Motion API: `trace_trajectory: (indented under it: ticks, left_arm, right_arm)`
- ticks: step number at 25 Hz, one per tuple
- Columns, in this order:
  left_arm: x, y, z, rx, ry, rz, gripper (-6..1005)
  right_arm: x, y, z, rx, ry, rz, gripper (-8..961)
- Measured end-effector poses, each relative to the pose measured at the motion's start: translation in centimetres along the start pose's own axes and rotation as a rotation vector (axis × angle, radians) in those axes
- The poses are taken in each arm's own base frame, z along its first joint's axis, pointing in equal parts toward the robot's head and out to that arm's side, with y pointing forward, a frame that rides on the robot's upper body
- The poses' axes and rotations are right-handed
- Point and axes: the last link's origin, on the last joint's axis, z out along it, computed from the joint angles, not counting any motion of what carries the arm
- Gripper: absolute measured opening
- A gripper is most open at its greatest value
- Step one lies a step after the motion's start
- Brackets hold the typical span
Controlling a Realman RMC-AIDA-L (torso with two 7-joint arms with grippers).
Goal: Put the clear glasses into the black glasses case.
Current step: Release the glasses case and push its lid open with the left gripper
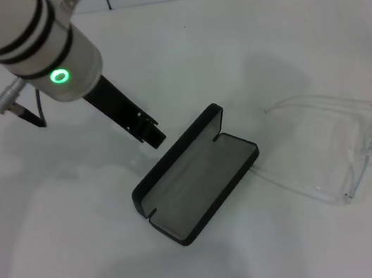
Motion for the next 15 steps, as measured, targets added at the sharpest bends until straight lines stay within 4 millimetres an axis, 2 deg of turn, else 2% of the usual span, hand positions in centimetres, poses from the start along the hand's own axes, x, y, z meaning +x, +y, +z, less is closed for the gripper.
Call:
trace_trajectory:
  ticks: [10, 15]
  left_arm:
    - [0.8, 1.1, 1.1, -0.095, 0.053, -0.017, 650]
    - [0.6, 0.6, 2.3, -0.106, 0.034, -0.048, 651]
  right_arm:
    - [0.2, -0.4, 0.4, 0.011, 0.014, -0.003, 872]
    - [0.3, -0.5, 0.3, 0.017, 0.016, -0.004, 872]
